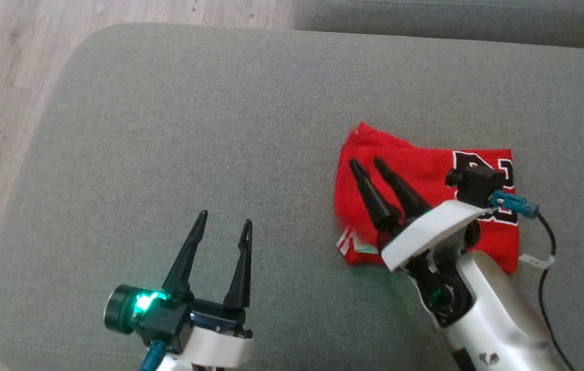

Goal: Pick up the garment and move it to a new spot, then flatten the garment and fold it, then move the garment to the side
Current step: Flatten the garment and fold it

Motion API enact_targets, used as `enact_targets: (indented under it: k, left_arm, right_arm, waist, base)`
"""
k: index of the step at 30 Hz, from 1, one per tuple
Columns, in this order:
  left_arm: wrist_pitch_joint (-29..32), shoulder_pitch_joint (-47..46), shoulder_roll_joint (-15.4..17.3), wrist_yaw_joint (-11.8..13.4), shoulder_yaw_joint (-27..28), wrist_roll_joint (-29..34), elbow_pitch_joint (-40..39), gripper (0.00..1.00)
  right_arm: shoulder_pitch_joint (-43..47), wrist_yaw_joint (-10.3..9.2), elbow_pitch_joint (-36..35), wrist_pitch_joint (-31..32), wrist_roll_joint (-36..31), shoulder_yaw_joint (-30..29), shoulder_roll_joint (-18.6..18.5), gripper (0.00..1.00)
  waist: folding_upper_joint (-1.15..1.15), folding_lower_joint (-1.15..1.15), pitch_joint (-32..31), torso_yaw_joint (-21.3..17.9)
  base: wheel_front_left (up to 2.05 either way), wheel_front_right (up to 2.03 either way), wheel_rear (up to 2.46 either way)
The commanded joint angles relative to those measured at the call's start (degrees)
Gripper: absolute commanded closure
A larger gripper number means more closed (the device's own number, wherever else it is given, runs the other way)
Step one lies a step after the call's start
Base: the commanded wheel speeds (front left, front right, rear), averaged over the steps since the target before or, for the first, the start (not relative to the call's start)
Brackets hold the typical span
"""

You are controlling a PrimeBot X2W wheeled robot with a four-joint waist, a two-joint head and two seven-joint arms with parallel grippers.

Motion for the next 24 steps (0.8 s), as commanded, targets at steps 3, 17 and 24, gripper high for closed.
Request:
enact_targets:
  k: [3, 17, 24]
  left_arm:
    - [-0.3, -1.9, -0.6, -0.2, 3.1, 0.7, -1.4, 0.00]
    - [-0.3, 3.6, -1.9, -1.9, 8.0, -1.2, 3.0, 0.00]
    - [-0.3, 7.5, -2.4, -3.0, 11.0, 0.1, 6.0, 0.00]
  right_arm:
    - [-4.9, 0.39, -2.6, -7.2, -0.1, 0.8, 1.0, 0.00]
    - [14.0, 0.39, -2.1, -21.1, -17.9, -15.8, -7.2, 0.00]
    - [22.3, 0.39, -3.3, -21.2, -26.5, -14.9, -5.8, 0.00]
  waist:
    - [0.00, -0.01, -0.8, -0.6]
    - [0.00, -0.01, -10.7, -6.8]
    - [0.00, -0.01, -14.3, -7.6]
  base:
    - [0.00, 0.00, 0.00]
    - [0.00, 0.00, 0.00]
    - [0.00, 0.00, 0.00]
